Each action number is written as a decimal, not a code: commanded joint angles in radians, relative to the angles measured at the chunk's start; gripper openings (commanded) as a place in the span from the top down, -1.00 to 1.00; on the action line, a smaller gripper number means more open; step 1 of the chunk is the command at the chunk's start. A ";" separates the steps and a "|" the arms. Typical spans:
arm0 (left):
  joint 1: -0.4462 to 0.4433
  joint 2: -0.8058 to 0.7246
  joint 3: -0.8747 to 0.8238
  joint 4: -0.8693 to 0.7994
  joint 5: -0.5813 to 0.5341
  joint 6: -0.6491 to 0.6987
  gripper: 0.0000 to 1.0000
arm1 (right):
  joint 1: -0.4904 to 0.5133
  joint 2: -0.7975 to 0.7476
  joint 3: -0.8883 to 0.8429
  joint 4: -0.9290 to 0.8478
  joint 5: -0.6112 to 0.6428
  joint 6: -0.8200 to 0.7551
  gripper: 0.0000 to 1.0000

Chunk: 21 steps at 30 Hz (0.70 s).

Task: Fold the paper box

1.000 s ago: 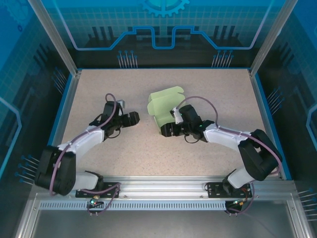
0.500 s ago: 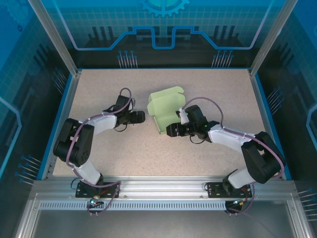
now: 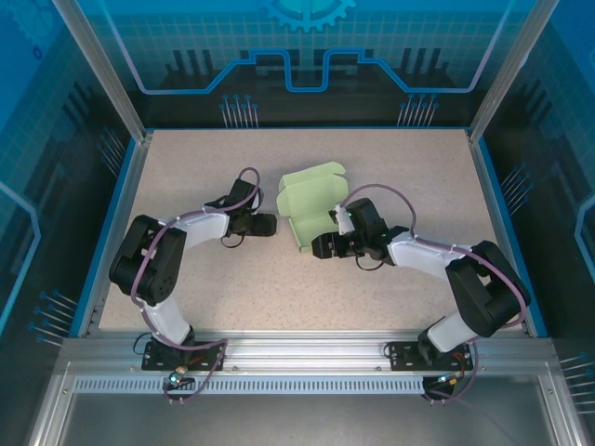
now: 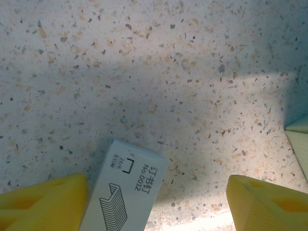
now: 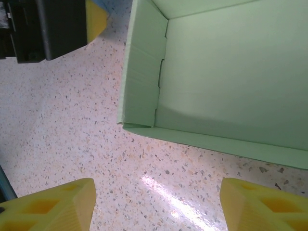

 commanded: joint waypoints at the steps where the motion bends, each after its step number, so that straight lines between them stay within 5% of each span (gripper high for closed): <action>1: -0.010 0.013 0.022 -0.050 -0.019 0.017 -0.48 | -0.009 0.010 0.019 0.007 -0.025 -0.011 -0.39; 21: -0.028 0.062 0.071 -0.110 -0.098 0.000 0.05 | -0.010 0.010 -0.010 0.019 -0.035 0.004 -0.39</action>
